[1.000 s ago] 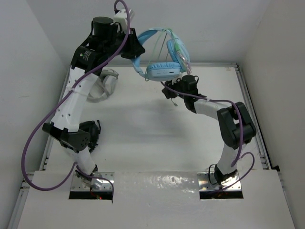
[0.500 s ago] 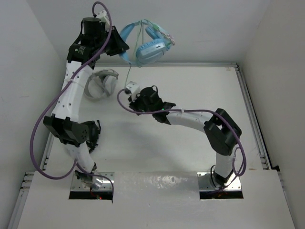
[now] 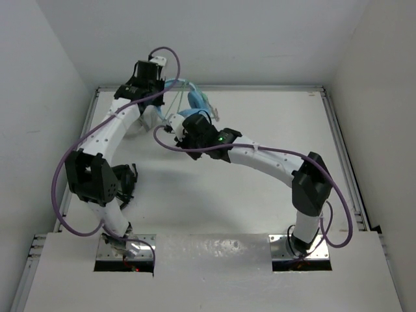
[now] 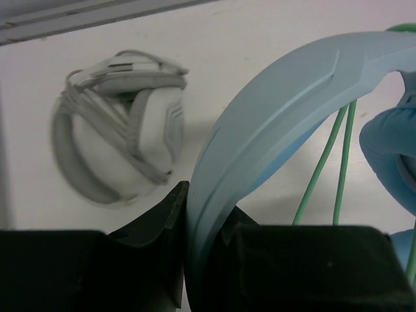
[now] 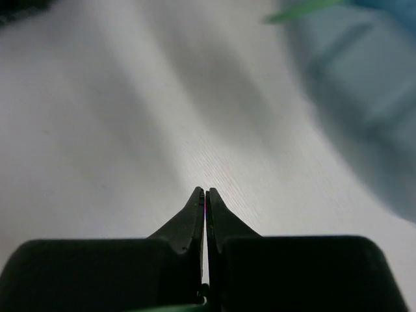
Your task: Wrap the headphones
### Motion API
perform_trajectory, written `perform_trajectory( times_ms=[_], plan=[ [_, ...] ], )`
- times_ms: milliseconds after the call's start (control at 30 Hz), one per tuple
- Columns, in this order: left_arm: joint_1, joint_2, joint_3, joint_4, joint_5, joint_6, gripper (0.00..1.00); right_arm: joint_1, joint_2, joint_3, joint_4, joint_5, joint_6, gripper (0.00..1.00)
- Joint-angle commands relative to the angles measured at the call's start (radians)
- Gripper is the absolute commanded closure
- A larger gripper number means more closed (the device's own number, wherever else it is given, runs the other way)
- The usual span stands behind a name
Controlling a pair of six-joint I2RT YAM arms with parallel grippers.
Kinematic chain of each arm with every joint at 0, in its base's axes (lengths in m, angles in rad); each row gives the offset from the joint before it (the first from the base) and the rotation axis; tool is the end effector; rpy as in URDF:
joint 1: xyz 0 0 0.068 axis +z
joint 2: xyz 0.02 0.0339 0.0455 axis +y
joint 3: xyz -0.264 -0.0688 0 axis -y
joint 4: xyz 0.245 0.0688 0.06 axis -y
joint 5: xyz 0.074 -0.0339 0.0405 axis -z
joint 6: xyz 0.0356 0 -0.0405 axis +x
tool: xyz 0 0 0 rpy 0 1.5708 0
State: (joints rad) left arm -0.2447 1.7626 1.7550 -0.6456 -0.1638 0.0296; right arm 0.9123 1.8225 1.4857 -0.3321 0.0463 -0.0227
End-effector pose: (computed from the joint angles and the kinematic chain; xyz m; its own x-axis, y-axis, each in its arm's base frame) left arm 0.3919 -0.0919 0.3645 -0.5860 0.1764 -0.7909 0.1308 0.9838 0.1226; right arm 0.2600 0.3334 0.2769 -0.3619 -0.5049 -0.7836 -0.7763 0.6287 -0.0465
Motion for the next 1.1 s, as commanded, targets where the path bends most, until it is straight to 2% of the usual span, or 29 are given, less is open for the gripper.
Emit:
perform_trajectory(
  times_ms=[0,67,167,267,433,500,633,733,800,1067],
  plan=[
    [-0.048,-0.116,-0.136,0.349,-0.194,0.327,1.00,0.030,-0.114,0.172,-0.128,0.097,-0.130,1.00],
    [-0.060,-0.170,-0.237,0.391,-0.163,0.381,1.00,0.025,-0.114,0.199,-0.191,0.235,-0.169,1.00],
    [-0.065,-0.224,-0.323,0.396,-0.119,0.441,1.00,-0.022,-0.112,0.225,-0.237,0.354,-0.201,1.00],
    [-0.073,-0.259,-0.364,0.357,-0.082,0.471,1.00,-0.084,-0.124,0.229,-0.240,0.385,-0.194,1.00],
    [-0.073,-0.262,-0.344,0.253,-0.060,0.406,1.00,-0.136,-0.183,0.142,-0.171,0.441,-0.235,1.00],
    [-0.074,-0.285,-0.339,0.207,0.019,0.423,1.00,-0.156,-0.196,0.145,-0.159,0.432,-0.238,1.00],
    [-0.102,-0.330,-0.380,0.198,0.067,0.486,1.00,-0.213,-0.193,0.151,-0.088,0.431,-0.275,1.00],
    [-0.111,-0.353,-0.377,0.140,0.151,0.510,1.00,-0.289,-0.186,0.166,-0.056,0.339,-0.220,1.00],
    [-0.114,-0.376,-0.370,0.118,0.225,0.506,1.00,-0.343,-0.184,0.167,-0.035,0.226,-0.163,1.00],
    [-0.114,-0.396,-0.246,-0.060,0.536,0.432,1.00,-0.440,-0.204,0.010,0.141,-0.011,-0.048,1.00]
  ],
)
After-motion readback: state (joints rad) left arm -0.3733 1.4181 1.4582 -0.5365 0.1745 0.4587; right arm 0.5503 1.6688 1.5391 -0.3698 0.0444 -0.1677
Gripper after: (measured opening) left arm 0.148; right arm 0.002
